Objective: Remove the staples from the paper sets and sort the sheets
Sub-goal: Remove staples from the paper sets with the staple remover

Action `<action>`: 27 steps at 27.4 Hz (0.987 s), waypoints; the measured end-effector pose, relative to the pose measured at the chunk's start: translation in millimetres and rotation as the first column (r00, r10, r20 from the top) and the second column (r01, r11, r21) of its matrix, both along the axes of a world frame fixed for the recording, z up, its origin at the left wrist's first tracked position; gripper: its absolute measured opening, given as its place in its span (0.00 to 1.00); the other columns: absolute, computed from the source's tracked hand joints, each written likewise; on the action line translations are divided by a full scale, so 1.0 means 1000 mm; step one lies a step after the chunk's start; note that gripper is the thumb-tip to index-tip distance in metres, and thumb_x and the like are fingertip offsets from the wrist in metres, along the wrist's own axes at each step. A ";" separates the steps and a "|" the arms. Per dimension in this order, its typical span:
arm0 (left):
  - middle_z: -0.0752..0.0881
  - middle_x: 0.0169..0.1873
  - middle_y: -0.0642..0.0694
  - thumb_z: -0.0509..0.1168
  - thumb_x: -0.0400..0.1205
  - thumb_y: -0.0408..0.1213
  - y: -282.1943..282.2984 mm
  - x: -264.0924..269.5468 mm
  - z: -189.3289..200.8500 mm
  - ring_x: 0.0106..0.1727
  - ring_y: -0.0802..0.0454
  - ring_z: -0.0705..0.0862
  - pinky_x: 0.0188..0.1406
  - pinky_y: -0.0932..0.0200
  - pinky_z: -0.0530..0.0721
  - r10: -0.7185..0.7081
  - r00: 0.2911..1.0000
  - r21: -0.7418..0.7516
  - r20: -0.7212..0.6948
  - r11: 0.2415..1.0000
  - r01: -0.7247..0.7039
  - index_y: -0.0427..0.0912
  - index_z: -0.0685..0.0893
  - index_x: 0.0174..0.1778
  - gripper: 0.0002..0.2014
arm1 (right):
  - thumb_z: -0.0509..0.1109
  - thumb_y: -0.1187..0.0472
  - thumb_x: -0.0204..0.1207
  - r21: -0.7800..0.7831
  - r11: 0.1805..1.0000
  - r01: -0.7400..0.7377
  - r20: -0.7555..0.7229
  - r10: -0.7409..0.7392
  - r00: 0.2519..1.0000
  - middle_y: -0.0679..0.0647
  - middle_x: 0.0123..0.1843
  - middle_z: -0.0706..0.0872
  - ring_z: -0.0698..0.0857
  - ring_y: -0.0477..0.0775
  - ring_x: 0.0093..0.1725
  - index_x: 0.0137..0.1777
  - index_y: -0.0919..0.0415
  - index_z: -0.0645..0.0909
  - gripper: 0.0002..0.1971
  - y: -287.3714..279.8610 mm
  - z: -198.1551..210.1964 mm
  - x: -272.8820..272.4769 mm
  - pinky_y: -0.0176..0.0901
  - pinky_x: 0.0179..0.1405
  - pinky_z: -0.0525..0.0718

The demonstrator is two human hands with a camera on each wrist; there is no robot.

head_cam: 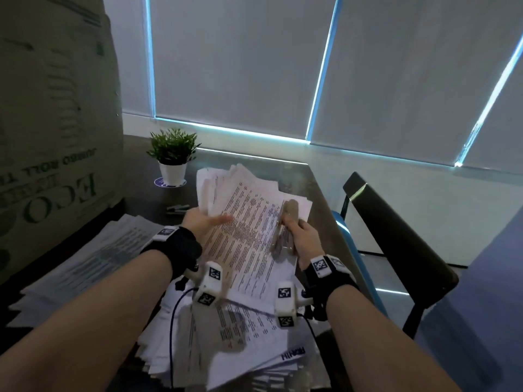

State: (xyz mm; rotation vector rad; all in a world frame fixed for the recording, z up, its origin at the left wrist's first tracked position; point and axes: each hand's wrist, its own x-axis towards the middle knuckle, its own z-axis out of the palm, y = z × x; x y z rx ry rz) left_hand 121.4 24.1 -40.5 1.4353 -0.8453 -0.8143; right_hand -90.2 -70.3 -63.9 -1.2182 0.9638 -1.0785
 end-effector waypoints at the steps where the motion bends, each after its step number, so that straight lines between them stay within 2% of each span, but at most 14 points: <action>1: 0.90 0.47 0.41 0.74 0.76 0.38 -0.003 -0.002 0.002 0.47 0.44 0.89 0.43 0.53 0.85 -0.018 1.000 0.004 0.006 1.000 0.018 0.36 0.86 0.56 0.15 | 0.77 0.51 0.75 0.010 0.999 0.033 0.029 -0.033 0.999 0.63 0.47 0.91 0.89 0.63 0.48 0.45 0.59 0.89 0.11 -0.003 0.000 0.003 0.56 0.53 0.88; 4: 0.90 0.50 0.39 0.70 0.79 0.38 -0.011 0.002 0.002 0.51 0.40 0.89 0.60 0.41 0.84 -0.072 0.997 0.037 -0.042 0.997 0.073 0.36 0.85 0.60 0.15 | 0.79 0.55 0.73 0.051 0.996 0.069 0.156 -0.076 0.985 0.67 0.50 0.91 0.89 0.70 0.54 0.46 0.63 0.87 0.11 -0.010 -0.003 0.010 0.71 0.61 0.85; 6: 0.89 0.53 0.39 0.69 0.79 0.31 -0.015 0.006 0.003 0.54 0.41 0.87 0.62 0.42 0.82 -0.101 0.994 0.092 0.033 0.991 0.097 0.36 0.84 0.61 0.14 | 0.79 0.57 0.73 0.060 0.996 0.064 0.201 -0.075 0.977 0.67 0.52 0.91 0.88 0.71 0.57 0.48 0.64 0.87 0.10 -0.013 -0.002 0.013 0.70 0.62 0.84; 9: 0.89 0.50 0.40 0.72 0.77 0.29 -0.018 0.010 -0.002 0.52 0.43 0.87 0.53 0.49 0.83 -0.078 0.981 0.135 0.178 0.989 0.054 0.35 0.85 0.57 0.13 | 0.79 0.55 0.74 0.084 0.993 0.087 0.255 -0.106 0.961 0.66 0.52 0.91 0.89 0.68 0.53 0.52 0.65 0.87 0.13 -0.018 0.000 0.015 0.62 0.57 0.87; 12: 0.87 0.40 0.42 0.73 0.77 0.33 -0.016 0.019 -0.005 0.44 0.44 0.86 0.40 0.57 0.81 0.093 0.993 0.051 0.072 0.994 -0.097 0.33 0.85 0.53 0.11 | 0.78 0.48 0.74 0.138 0.972 0.191 0.218 -0.218 0.951 0.59 0.39 0.88 0.85 0.58 0.37 0.55 0.67 0.86 0.21 -0.023 -0.003 0.023 0.48 0.37 0.83; 14: 0.84 0.38 0.41 0.72 0.79 0.35 -0.012 0.034 -0.001 0.37 0.46 0.82 0.37 0.57 0.78 0.213 0.976 -0.024 -0.048 0.977 -0.214 0.28 0.84 0.56 0.15 | 0.75 0.42 0.75 0.193 0.947 0.258 0.202 -0.295 0.934 0.57 0.36 0.85 0.81 0.53 0.33 0.53 0.64 0.87 0.23 -0.020 -0.003 0.030 0.44 0.34 0.78; 15: 0.83 0.39 0.39 0.71 0.80 0.36 -0.006 0.045 0.001 0.37 0.47 0.81 0.38 0.56 0.76 0.272 0.962 -0.027 -0.036 0.962 -0.273 0.27 0.83 0.57 0.16 | 0.74 0.40 0.75 0.238 0.927 0.288 0.195 -0.337 0.921 0.57 0.38 0.86 0.82 0.53 0.35 0.53 0.62 0.87 0.23 -0.017 -0.001 0.034 0.43 0.35 0.79; 18: 0.84 0.45 0.33 0.68 0.82 0.42 0.018 0.089 0.009 0.43 0.43 0.81 0.42 0.54 0.75 0.261 0.947 0.139 0.188 0.947 -0.288 0.25 0.83 0.53 0.19 | 0.68 0.39 0.80 0.408 0.884 0.226 0.282 -0.358 0.890 0.54 0.30 0.86 0.83 0.51 0.31 0.46 0.60 0.84 0.22 -0.009 0.005 0.047 0.40 0.27 0.79; 20: 0.82 0.44 0.33 0.64 0.83 0.48 0.036 0.113 0.006 0.41 0.42 0.80 0.39 0.54 0.75 0.062 0.886 0.415 0.459 0.867 -0.275 0.27 0.81 0.46 0.22 | 0.62 0.39 0.84 0.482 0.872 0.084 0.434 -0.320 0.842 0.53 0.25 0.83 0.80 0.47 0.25 0.40 0.62 0.81 0.25 -0.004 0.000 0.058 0.35 0.23 0.76; 21: 0.82 0.48 0.32 0.62 0.85 0.49 0.042 0.122 0.000 0.45 0.40 0.81 0.41 0.53 0.76 -0.044 0.828 0.515 0.559 0.801 -0.304 0.27 0.80 0.51 0.23 | 0.59 0.39 0.85 0.496 0.868 0.029 0.474 -0.298 0.829 0.52 0.23 0.82 0.78 0.46 0.25 0.37 0.63 0.82 0.28 -0.002 -0.010 0.062 0.34 0.25 0.74; 23: 0.77 0.67 0.30 0.58 0.88 0.41 0.046 0.142 -0.015 0.65 0.36 0.78 0.57 0.52 0.76 -0.157 0.719 0.574 0.677 0.724 -0.383 0.25 0.73 0.70 0.22 | 0.55 0.41 0.87 0.506 0.862 -0.007 0.492 -0.282 0.824 0.52 0.23 0.80 0.74 0.47 0.27 0.30 0.65 0.85 0.34 0.003 -0.032 0.065 0.34 0.28 0.71; 24: 0.77 0.67 0.30 0.57 0.88 0.35 0.046 0.146 -0.022 0.69 0.36 0.77 0.59 0.52 0.75 -0.186 0.672 0.573 0.717 0.706 -0.416 0.25 0.75 0.69 0.18 | 0.57 0.42 0.87 0.525 0.851 -0.004 0.486 -0.296 0.822 0.53 0.24 0.80 0.75 0.48 0.28 0.29 0.63 0.85 0.32 0.005 -0.043 0.064 0.33 0.24 0.73; 26: 0.80 0.60 0.30 0.55 0.87 0.29 0.047 0.150 -0.034 0.66 0.35 0.79 0.54 0.50 0.76 -0.188 0.596 0.540 0.781 0.683 -0.493 0.27 0.78 0.60 0.11 | 0.63 0.45 0.85 0.563 0.826 0.001 0.490 -0.335 0.805 0.54 0.26 0.83 0.81 0.51 0.30 0.37 0.61 0.79 0.22 0.009 -0.054 0.060 0.33 0.15 0.77; 27: 0.78 0.62 0.30 0.54 0.87 0.29 0.043 0.150 -0.039 0.65 0.34 0.78 0.55 0.48 0.77 -0.176 0.558 0.509 0.811 0.682 -0.525 0.28 0.74 0.66 0.13 | 0.64 0.45 0.85 0.570 0.822 0.011 0.478 -0.342 0.809 0.54 0.23 0.83 0.84 0.52 0.28 0.38 0.61 0.77 0.20 0.010 -0.055 0.060 0.33 0.14 0.78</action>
